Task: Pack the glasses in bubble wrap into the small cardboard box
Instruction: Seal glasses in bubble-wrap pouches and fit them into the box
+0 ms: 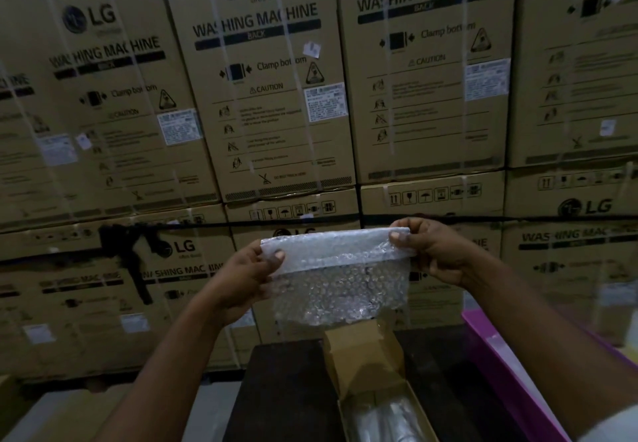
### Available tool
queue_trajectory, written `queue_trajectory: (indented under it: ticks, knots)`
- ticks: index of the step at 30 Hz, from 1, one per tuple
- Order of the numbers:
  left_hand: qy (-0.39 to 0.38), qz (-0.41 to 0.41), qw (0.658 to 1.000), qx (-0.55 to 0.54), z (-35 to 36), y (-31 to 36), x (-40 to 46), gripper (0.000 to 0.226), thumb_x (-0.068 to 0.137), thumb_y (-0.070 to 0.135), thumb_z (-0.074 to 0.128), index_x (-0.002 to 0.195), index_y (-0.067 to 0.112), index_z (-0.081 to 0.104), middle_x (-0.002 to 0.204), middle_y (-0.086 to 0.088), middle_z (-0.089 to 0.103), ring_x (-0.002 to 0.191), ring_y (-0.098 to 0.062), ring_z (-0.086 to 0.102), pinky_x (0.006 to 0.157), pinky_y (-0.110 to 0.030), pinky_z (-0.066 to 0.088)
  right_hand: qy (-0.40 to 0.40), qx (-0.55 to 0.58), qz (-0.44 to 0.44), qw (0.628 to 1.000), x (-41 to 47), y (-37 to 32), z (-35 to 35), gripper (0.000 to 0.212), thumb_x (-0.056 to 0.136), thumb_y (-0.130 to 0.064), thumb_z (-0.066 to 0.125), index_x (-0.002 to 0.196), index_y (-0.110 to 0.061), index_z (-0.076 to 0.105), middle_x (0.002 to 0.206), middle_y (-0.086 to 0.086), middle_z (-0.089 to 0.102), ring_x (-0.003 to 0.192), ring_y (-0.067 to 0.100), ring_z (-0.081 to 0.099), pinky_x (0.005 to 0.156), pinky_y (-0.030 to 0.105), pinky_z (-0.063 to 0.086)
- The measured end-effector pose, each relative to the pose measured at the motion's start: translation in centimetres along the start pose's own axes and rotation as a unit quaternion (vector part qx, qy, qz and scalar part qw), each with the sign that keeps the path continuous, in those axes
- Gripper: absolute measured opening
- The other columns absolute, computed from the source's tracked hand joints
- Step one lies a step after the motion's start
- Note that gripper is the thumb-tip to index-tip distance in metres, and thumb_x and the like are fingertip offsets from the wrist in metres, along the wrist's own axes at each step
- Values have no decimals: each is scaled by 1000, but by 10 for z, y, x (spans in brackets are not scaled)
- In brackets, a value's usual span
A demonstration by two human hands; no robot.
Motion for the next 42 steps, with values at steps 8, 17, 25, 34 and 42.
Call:
queue_trajectory:
  ticks: [8, 17, 25, 34, 42]
  knots:
    - [22, 21, 1000, 4, 11, -7, 2, 30, 96, 16, 52, 126, 13, 51, 121, -11, 61, 105, -18, 62, 88, -37, 53, -66, 57, 40, 995, 1, 9, 5, 67, 74, -12, 75, 131, -13, 41, 127, 23, 54, 107, 34, 61, 79, 41, 59]
    - [-18, -8, 996, -89, 6, -10, -2, 26, 86, -8, 57, 110, 2, 61, 101, -15, 73, 88, -22, 72, 64, -27, 59, -34, 55, 23, 998, -4, 8, -6, 48, 69, 0, 66, 116, -1, 57, 104, 16, 67, 91, 26, 61, 71, 30, 58]
    - [-8, -31, 990, -134, 3, -13, 1, 25, 93, -10, 43, 76, 4, 55, 90, -22, 62, 75, -28, 66, 52, -25, 59, -86, 100, 14, 991, -7, 1, 3, 18, 77, 0, 53, 94, 0, 59, 89, 18, 65, 67, 21, 68, 56, 25, 58]
    - [-65, -65, 982, -167, 3, -13, -4, 21, 81, 14, 45, 68, 10, 62, 74, -11, 53, 55, -19, 53, 41, -22, 48, -91, 75, 36, 992, -16, -5, 0, 32, 86, -11, 35, 89, 7, 61, 87, 21, 66, 66, 24, 63, 47, 22, 52]
    - [-8, -49, 997, -52, 3, -11, -6, 46, 76, -10, 66, 117, 8, 57, 104, -18, 63, 65, -17, 66, 54, -24, 55, -23, -7, 29, 999, -10, -5, -2, 52, 73, 8, 65, 120, -10, 54, 108, 20, 62, 77, 23, 68, 56, 27, 58]
Point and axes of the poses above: each hand's wrist, its own x-axis towards the middle knuckle, its own z-axis out of the palm, y = z × x, the point moved 5 cm from there along x, towards the middle knuckle
